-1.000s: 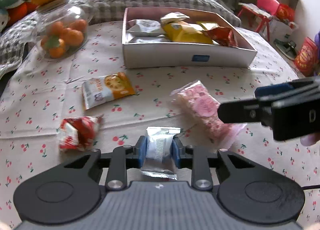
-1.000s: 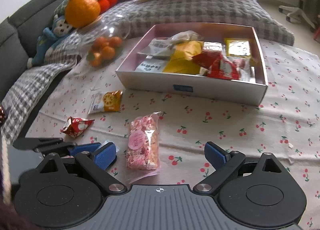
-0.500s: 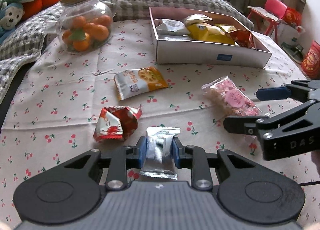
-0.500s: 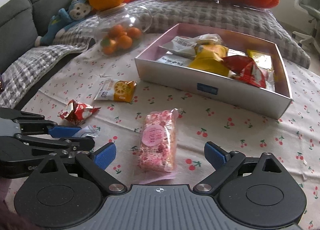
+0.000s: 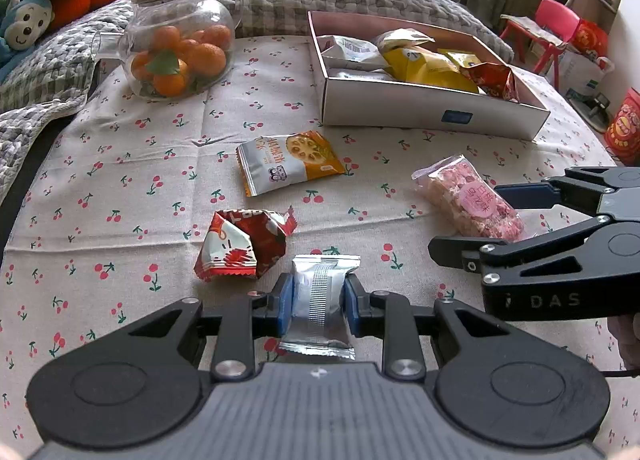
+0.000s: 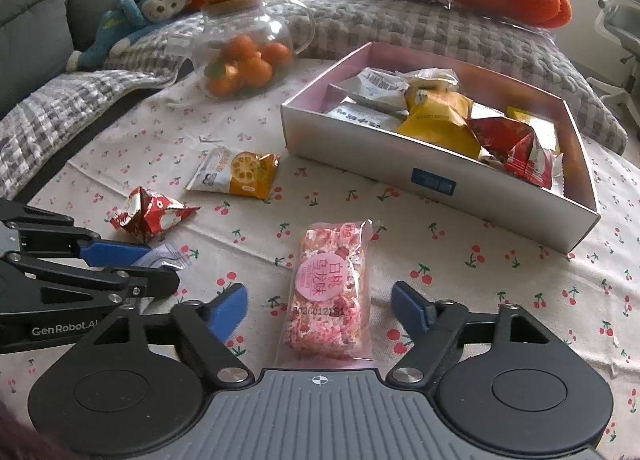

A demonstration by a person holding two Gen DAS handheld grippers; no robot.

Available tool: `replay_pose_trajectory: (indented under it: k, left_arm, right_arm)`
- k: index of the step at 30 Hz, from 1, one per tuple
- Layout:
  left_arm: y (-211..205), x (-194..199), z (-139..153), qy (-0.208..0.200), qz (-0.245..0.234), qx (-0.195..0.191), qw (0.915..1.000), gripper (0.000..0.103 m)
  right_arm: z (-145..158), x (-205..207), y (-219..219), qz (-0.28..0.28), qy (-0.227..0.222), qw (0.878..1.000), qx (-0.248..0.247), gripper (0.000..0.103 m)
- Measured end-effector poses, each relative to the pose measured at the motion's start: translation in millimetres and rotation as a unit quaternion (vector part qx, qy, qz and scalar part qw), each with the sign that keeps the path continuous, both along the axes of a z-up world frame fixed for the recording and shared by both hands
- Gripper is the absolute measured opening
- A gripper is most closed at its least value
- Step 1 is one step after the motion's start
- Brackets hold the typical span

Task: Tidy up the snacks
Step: 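Grasp the small silver packet with the left gripper while the right grasps the pink nougat bar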

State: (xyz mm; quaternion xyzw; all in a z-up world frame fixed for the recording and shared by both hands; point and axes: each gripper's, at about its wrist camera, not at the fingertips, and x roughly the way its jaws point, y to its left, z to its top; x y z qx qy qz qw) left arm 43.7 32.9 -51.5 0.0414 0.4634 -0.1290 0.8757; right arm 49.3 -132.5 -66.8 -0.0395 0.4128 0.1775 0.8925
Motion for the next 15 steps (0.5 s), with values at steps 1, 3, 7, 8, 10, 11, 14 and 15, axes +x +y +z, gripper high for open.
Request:
replay_pose_trajectory:
  k: [1, 3, 7, 8, 10, 11, 14, 15]
  left_arm:
    - [0.0, 0.1, 0.0, 0.000, 0.000, 0.000, 1.0000, 0.025]
    - [-0.5, 0.1, -0.1, -0.001, 0.000, 0.001, 1.0000, 0.025]
    - [-1.1, 0.5, -0.1, -0.001, 0.000, 0.002, 1.0000, 0.025]
    - [-1.1, 0.4, 0.0, -0.001, 0.000, 0.001, 1.0000, 0.025]
    - [-1.2, 0.4, 0.1, -0.001, 0.000, 0.001, 1.0000, 0.025]
    - [-1.2, 0.4, 0.1, -0.001, 0.000, 0.001, 1.0000, 0.025]
    - [-1.3, 0.4, 0.2, -0.001, 0.000, 0.001, 1.0000, 0.025]
    - [-1.2, 0.3, 0.2, -0.001, 0.000, 0.001, 1.0000, 0.024]
  right_arm:
    - [0.0, 0.0, 0.1, -0.001, 0.000, 1.000, -0.002, 0.072]
    - [0.7, 0.0, -0.6, -0.002, -0.001, 1.000, -0.004, 0.064]
    - [2.0, 1.4, -3.4, -0.007, 0.000, 1.000, -0.003, 0.043]
    - [2.2, 1.7, -3.9, -0.008, 0.000, 1.000, -0.003, 0.041]
    - [3.1, 2.1, -5.3, -0.009, 0.001, 1.000, -0.002, 0.034]
    - [3.8, 2.3, -5.7, -0.009, 0.001, 1.000, -0.001, 0.034]
    - [6.9, 2.5, -7.0, -0.010, 0.001, 1.000, 0.002, 0.031]
    - [7.9, 2.4, -7.3, -0.010, 0.002, 1.000, 0.004, 0.031]
